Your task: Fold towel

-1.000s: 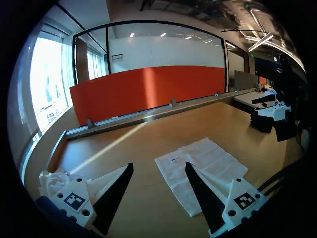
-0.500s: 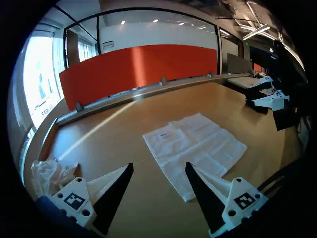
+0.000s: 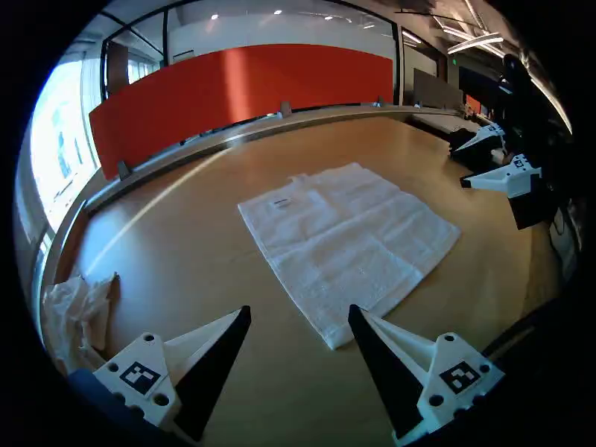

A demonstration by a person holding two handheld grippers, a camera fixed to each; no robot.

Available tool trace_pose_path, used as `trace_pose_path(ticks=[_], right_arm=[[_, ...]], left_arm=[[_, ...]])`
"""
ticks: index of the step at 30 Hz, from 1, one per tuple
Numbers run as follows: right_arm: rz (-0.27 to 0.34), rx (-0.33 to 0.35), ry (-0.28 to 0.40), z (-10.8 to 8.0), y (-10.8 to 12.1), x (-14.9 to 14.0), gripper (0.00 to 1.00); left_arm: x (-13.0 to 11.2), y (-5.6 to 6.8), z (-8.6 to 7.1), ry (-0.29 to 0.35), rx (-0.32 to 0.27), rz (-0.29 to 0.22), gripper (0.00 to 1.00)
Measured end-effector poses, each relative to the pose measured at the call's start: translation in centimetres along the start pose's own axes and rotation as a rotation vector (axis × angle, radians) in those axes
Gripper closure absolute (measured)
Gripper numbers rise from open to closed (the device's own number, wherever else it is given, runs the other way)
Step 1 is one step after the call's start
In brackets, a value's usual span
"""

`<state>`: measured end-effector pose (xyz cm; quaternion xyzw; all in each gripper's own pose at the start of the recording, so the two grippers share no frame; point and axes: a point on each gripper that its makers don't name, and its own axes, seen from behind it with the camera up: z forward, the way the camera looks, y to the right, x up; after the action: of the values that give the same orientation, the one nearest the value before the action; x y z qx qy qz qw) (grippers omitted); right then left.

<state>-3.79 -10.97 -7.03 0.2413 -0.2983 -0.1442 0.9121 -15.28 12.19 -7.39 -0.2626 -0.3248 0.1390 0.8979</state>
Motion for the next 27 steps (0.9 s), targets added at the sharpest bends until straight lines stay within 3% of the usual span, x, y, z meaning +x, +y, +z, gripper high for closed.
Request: trace_pose_path(ticks=[12, 20, 27], right_arm=[[-0.03, 0.062, -0.12, 1.6, -2.2, -6.2, 0.0], [-0.033, 0.078, -0.157, 1.9, -2.5, -8.2, 0.0], [-0.021, 0.111, -0.181, 2.1, -2.8, -9.4, 0.1]], left_arm=[[-3.3, 2.2, 1.4, -0.096, -0.063, 0.029, 0.03], [-4.6, 3.2, 2.3, -0.142, -0.087, 0.035, 0.03], [-4.8, 3.6, 3.2, -0.162, -0.088, 0.057, 0.03]])
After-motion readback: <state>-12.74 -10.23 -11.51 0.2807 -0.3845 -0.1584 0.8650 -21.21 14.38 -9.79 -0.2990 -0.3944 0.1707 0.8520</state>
